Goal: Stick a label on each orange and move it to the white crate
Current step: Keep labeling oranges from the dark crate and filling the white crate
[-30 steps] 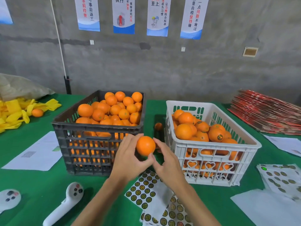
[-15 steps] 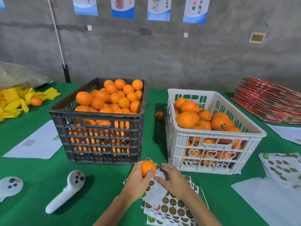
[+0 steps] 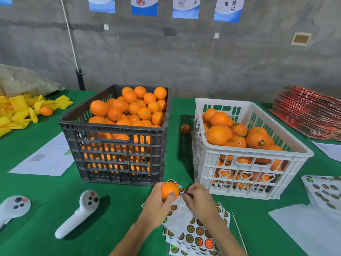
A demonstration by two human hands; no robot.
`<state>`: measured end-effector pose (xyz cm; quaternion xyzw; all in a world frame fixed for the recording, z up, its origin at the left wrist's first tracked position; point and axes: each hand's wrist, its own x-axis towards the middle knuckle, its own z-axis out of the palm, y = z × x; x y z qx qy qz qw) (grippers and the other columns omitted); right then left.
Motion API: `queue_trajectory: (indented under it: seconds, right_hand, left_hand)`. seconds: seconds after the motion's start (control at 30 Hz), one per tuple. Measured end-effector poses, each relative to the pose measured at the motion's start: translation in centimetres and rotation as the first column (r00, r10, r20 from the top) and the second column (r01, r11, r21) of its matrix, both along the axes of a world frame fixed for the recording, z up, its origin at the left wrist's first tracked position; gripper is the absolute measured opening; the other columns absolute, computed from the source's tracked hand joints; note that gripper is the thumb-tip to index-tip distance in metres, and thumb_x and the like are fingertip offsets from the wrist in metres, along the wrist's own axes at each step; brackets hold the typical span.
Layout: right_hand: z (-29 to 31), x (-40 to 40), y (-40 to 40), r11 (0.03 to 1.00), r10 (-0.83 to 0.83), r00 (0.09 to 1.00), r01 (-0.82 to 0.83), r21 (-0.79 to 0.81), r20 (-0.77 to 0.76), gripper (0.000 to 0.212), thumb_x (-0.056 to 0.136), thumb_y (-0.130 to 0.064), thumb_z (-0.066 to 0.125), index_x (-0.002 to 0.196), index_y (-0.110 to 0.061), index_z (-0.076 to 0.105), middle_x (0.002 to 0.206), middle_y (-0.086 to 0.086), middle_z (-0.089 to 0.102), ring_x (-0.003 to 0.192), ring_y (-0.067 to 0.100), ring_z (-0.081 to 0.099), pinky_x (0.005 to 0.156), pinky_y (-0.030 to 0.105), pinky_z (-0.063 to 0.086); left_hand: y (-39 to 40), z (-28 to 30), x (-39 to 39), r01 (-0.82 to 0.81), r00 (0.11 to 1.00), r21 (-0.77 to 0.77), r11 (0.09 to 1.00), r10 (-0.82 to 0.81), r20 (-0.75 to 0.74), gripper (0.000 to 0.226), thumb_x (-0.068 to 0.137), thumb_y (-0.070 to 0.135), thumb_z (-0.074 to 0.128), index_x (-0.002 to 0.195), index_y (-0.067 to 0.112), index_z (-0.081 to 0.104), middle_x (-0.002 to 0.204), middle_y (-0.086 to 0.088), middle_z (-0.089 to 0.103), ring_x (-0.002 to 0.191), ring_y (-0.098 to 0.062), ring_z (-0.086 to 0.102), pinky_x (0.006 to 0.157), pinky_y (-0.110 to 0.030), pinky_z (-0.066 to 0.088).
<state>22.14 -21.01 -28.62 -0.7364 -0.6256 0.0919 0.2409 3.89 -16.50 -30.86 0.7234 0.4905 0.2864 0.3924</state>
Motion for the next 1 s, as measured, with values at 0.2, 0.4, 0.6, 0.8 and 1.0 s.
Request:
queue_trajectory:
  seconds: [0.2, 0.4, 0.6, 0.8, 1.0]
  right_hand:
    - [0.6, -0.4, -0.2, 1.000, 0.020, 0.979, -0.016, -0.019, 0.203, 0.045, 0.107, -0.045, 0.044, 0.110, -0.014, 0.076, 0.111, -0.002, 0.059, 0.092, 0.016, 0.058, 0.077, 0.026, 0.047]
    - [1.1, -0.5, -0.1, 0.999, -0.010, 0.992, 0.016, -0.049, 0.123, 0.049, 0.098, -0.059, 0.054, 0.109, -0.016, 0.074, 0.109, -0.004, 0.056, 0.091, 0.012, 0.054, 0.077, 0.021, 0.044]
    - [0.8, -0.8, -0.1, 0.997, -0.054, 0.997, 0.056, -0.047, 0.055, 0.048, 0.094, -0.058, 0.062, 0.110, -0.015, 0.076, 0.105, -0.001, 0.057, 0.095, 0.015, 0.055, 0.083, 0.026, 0.049]
    - [1.2, -1.0, 0.5, 0.995, -0.077, 0.996, 0.079, -0.062, 0.035, 0.033, 0.096, -0.046, 0.066, 0.102, -0.015, 0.076, 0.100, -0.001, 0.055, 0.087, 0.016, 0.056, 0.079, 0.030, 0.049]
    - [0.9, -0.8, 0.3, 0.998, -0.025, 0.990, 0.033, -0.052, 0.142, 0.034, 0.102, -0.044, 0.057, 0.096, -0.015, 0.075, 0.102, 0.001, 0.057, 0.082, 0.015, 0.056, 0.076, 0.026, 0.047]
  left_hand:
    - [-0.1, -0.2, 0.0, -0.004, 1.000, 0.003, 1.000, 0.004, -0.014, 0.036, 0.099, 0.057, 0.049, 0.130, 0.044, 0.038, 0.113, 0.020, 0.054, 0.094, -0.003, 0.061, 0.072, -0.018, 0.045]
    - [0.1, -0.3, -0.2, -0.018, 1.000, 0.004, 1.000, 0.018, -0.023, 0.037, 0.098, 0.061, 0.047, 0.130, 0.047, 0.036, 0.115, 0.023, 0.053, 0.096, -0.001, 0.059, 0.075, -0.023, 0.046]
    - [0.0, -0.3, 0.0, -0.047, 0.998, 0.005, 0.999, 0.048, -0.027, 0.038, 0.100, 0.059, 0.048, 0.132, 0.045, 0.034, 0.115, 0.022, 0.053, 0.094, 0.001, 0.059, 0.072, -0.019, 0.044]
    - [-0.1, 0.1, -0.1, -0.060, 0.998, -0.006, 0.998, 0.059, -0.018, 0.034, 0.101, 0.055, 0.049, 0.130, 0.046, 0.034, 0.115, 0.021, 0.053, 0.091, 0.001, 0.059, 0.065, -0.011, 0.040]
    - [-0.2, 0.5, -0.3, -0.076, 0.997, -0.016, 0.997, 0.076, -0.011, 0.034, 0.101, 0.053, 0.050, 0.131, 0.042, 0.038, 0.115, 0.018, 0.055, 0.092, 0.001, 0.059, 0.067, -0.013, 0.040]
